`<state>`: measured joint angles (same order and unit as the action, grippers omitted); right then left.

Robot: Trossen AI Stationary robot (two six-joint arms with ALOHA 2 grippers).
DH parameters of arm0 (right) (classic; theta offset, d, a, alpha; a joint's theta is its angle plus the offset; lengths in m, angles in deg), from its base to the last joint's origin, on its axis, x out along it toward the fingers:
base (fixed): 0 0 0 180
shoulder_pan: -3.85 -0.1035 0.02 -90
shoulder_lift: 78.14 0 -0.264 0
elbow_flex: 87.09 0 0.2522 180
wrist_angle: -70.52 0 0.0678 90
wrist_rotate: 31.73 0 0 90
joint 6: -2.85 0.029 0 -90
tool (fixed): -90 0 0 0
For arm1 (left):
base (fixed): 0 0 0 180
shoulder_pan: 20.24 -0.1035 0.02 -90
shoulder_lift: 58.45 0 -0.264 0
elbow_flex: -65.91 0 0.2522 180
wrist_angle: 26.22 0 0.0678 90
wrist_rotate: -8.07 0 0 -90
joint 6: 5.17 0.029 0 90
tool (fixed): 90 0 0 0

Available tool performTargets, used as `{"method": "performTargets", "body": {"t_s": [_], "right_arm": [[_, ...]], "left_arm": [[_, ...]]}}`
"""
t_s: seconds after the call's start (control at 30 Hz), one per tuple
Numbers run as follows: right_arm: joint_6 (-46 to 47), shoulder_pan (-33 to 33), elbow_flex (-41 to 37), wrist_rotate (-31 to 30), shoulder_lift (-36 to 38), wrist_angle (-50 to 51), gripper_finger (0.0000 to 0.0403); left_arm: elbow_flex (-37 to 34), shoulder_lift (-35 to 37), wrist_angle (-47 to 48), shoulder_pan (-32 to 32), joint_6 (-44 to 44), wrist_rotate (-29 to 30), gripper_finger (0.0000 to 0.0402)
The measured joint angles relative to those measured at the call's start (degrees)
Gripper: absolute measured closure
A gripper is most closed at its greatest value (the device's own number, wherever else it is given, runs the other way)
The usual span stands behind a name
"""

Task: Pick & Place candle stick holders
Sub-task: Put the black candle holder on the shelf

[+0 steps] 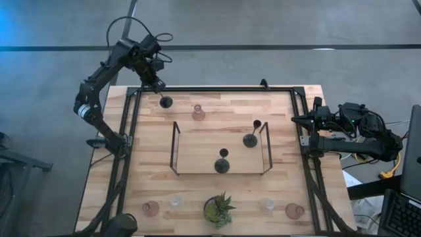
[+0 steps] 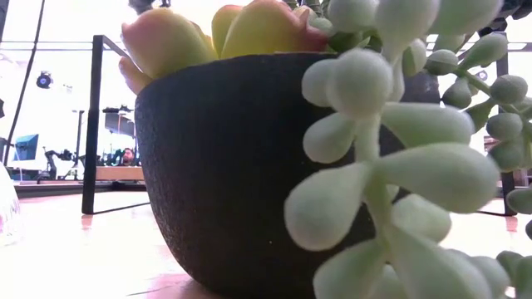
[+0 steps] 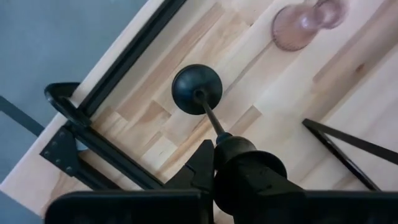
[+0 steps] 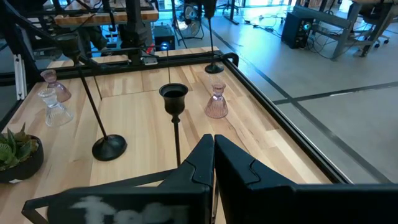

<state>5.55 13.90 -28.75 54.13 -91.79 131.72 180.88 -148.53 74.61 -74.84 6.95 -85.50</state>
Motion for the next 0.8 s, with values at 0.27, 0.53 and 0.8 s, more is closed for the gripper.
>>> {"method": "performTargets", "body": {"t_s": [0.27, 0.53, 0.8], "right_arm": [[0.0, 0.0, 0.0, 0.0, 0.0, 0.0, 0.0394], [0.0, 0.0, 0.0, 0.0, 0.0, 0.0, 0.0394], [0.0, 0.0, 0.0, 0.0, 0.0, 0.0, 0.0394]], "left_arm": [[10.9, 0.0, 2.4, 0.9, 0.0, -9.8, 0.0379], [16.1, 0.0, 2.6, 8.3, 0.2, -15.0, 0.0379], [16.3, 0.0, 2.9, 19.5, 2.9, -13.4, 0.0379]]}}
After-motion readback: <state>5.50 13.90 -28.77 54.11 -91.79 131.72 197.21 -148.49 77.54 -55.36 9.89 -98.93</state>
